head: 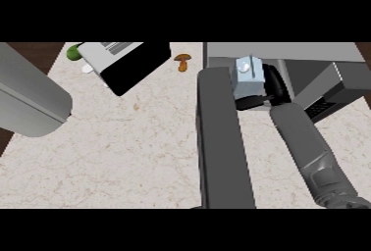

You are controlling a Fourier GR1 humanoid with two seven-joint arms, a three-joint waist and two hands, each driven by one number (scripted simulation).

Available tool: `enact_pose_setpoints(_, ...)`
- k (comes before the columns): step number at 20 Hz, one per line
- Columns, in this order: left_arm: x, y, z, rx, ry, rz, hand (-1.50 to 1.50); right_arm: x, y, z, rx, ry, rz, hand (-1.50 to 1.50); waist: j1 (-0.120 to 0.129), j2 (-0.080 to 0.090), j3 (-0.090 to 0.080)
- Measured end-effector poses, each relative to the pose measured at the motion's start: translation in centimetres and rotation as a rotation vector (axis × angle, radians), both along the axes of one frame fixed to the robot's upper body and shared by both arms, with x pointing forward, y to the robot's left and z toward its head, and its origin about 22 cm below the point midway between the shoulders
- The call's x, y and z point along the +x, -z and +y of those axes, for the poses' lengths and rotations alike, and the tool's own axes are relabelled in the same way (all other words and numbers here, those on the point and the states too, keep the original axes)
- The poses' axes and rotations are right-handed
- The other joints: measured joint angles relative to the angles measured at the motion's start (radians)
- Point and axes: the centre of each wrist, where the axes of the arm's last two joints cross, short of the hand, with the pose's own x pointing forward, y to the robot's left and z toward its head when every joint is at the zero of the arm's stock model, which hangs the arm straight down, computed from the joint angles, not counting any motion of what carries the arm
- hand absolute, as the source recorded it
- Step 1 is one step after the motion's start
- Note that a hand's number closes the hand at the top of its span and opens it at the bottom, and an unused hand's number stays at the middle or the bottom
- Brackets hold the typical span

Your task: Pick up the milk, place it into the microwave and close the microwave

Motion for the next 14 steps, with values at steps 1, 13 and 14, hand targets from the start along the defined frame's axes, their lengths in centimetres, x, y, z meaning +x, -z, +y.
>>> enact_pose_setpoints(1, 0.2, 0.0, 0.1, 0.001, 0.003, -0.001, -1.50, 0.2, 0.0, 0.5, -0.010, 0.022, -0.003, 1.50, 0.004, 0.002, 0.000)
enact_pose_setpoints(13, 3.0, 0.3, 1.1, 0.012, 0.052, 0.001, -1.50, 1.5, -1.4, -0.4, -0.006, 0.336, -0.039, -1.50, 0.056, 0.034, 0.003)
enact_pose_setpoints(14, 3.3, 0.4, 1.0, 0.013, 0.054, -0.001, -1.50, 1.5, -1.3, -0.4, -0.015, 0.352, -0.050, -1.50, 0.059, 0.036, 0.003)
